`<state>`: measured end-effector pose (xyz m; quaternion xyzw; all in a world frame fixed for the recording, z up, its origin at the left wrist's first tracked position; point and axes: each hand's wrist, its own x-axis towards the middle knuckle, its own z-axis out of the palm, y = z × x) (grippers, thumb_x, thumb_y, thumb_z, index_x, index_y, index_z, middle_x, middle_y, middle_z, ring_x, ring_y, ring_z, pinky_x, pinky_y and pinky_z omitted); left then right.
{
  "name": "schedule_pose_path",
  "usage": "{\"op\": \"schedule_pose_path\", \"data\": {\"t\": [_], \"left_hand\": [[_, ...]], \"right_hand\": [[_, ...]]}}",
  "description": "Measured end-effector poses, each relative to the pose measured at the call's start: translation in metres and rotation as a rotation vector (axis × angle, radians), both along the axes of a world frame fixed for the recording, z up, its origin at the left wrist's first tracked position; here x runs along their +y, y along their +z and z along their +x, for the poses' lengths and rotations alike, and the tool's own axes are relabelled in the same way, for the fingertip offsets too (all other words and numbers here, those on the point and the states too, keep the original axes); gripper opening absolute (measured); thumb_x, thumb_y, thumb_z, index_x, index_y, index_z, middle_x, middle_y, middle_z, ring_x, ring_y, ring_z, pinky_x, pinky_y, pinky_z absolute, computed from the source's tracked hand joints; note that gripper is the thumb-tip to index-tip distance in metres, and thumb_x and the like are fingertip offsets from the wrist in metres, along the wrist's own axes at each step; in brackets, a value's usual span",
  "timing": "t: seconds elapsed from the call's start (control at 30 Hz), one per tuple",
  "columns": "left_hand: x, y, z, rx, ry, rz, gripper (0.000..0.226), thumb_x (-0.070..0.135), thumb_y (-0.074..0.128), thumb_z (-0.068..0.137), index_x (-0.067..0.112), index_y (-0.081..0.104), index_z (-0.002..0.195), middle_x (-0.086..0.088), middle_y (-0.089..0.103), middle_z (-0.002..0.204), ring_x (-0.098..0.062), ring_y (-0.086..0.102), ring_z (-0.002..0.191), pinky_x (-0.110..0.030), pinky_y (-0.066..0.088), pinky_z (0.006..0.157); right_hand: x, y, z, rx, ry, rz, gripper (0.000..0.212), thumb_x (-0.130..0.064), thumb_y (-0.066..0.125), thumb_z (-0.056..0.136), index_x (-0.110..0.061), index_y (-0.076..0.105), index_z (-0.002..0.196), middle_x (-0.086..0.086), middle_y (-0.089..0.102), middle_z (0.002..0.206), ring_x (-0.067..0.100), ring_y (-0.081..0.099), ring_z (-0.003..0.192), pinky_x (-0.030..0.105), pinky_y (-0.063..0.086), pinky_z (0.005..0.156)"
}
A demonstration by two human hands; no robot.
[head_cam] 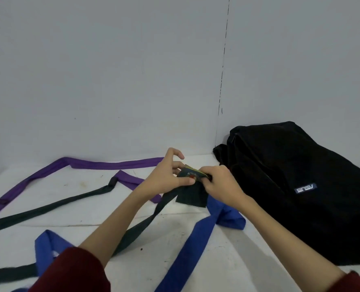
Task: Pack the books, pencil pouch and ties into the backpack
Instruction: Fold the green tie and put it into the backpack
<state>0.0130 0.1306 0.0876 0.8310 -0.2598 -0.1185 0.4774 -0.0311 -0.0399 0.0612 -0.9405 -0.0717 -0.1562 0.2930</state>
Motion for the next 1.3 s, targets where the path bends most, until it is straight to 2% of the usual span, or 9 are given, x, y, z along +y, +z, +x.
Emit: {"op": "schedule_pose_path", "data": {"t": [0.2,0.33,0.4,0.47,0.53,0.77,0.9,1.1,1.3], "left_hand": [[0.039,-0.025,0.003,-0.039,-0.046,0.388,0.009,0.017,0.056,0.093,0.018,0.056,0.085,0.008,0.052,0.075,-0.003,0.051,0.066,-0.018,0.043,0.066],[0.052,-0.021,0.02,0.019,0.054,0.169,0.018,0.013,0.04,0.099,0.02,0.057,0.096,-0.002,0.063,0.091,-0.015,0.059,0.085,-0.03,0.047,0.079],[0.046,0.007,0.028,-0.065,0.08,0.092,0.02,0.014,0.04,0.099,0.022,0.058,0.098,-0.008,0.065,0.087,-0.019,0.059,0.079,-0.032,0.045,0.075],[0.035,0.043,0.031,-0.152,0.01,0.069,0.02,0.016,0.043,0.098,0.024,0.06,0.092,-0.012,0.064,0.078,-0.016,0.055,0.069,-0.029,0.042,0.068],[0.023,0.082,0.033,-0.204,-0.091,0.074,0.019,0.017,0.044,0.098,0.022,0.062,0.092,-0.007,0.065,0.078,-0.012,0.055,0.068,-0.024,0.042,0.067],[0.004,0.178,0.035,-0.249,-0.236,0.084,0.013,0.023,0.051,0.096,0.019,0.062,0.1,0.002,0.065,0.086,-0.008,0.059,0.075,-0.019,0.045,0.071],[0.019,0.179,0.041,-0.104,-0.297,-0.061,0.016,0.029,0.063,0.088,0.021,0.059,0.101,0.005,0.059,0.076,-0.009,0.051,0.064,-0.024,0.047,0.071],[0.037,0.136,0.061,-0.227,-0.205,0.152,0.012,0.011,0.06,0.089,0.02,0.063,0.096,0.003,0.058,0.08,-0.011,0.057,0.076,-0.025,0.046,0.079],[0.047,0.15,0.081,-0.288,0.038,-0.033,0.023,0.024,0.048,0.098,0.018,0.07,0.096,-0.003,0.073,0.092,-0.017,0.07,0.081,-0.023,0.05,0.075]], "right_hand": [[-0.026,0.067,0.014,-0.291,-0.364,0.288,0.026,0.004,0.049,0.081,-0.006,0.072,0.086,0.002,0.06,0.065,0.017,0.053,0.062,0.021,0.036,0.056],[-0.046,0.097,0.016,-0.21,-0.435,0.163,0.019,-0.003,0.052,0.086,-0.01,0.06,0.071,0.001,0.055,0.061,0.022,0.051,0.064,0.024,0.033,0.052],[-0.045,0.103,0.011,-0.013,-0.378,-0.066,0.01,-0.013,0.061,0.085,-0.013,0.065,0.094,0.003,0.065,0.086,0.025,0.059,0.085,0.029,0.044,0.066],[-0.033,0.105,0.006,0.189,-0.193,-0.111,0.064,-0.021,0.073,0.078,-0.024,0.045,0.135,-0.005,0.052,0.127,0.018,0.048,0.116,0.035,0.041,0.097],[-0.009,0.114,0.001,0.244,0.004,0.083,0.086,-0.026,0.079,0.074,-0.032,0.029,0.144,-0.014,0.038,0.134,0.008,0.034,0.123,0.029,0.031,0.103],[0.023,0.169,0.009,0.138,0.207,0.549,0.011,-0.022,0.072,0.082,-0.013,0.066,0.085,0.005,0.064,0.071,0.021,0.066,0.072,0.022,0.051,0.074],[0.013,0.186,0.008,0.076,0.165,0.677,0.018,-0.022,0.062,0.09,-0.008,0.071,0.083,0.005,0.052,0.059,0.016,0.055,0.054,0.021,0.042,0.059],[-0.013,0.208,-0.005,-0.047,0.053,0.886,0.017,-0.021,0.058,0.092,-0.005,0.066,0.091,0.007,0.06,0.065,0.016,0.061,0.06,0.021,0.048,0.063],[-0.044,0.208,-0.016,0.025,0.123,0.841,0.016,-0.023,0.058,0.088,-0.01,0.066,0.084,0.002,0.062,0.072,0.016,0.059,0.066,0.029,0.044,0.074]]}}
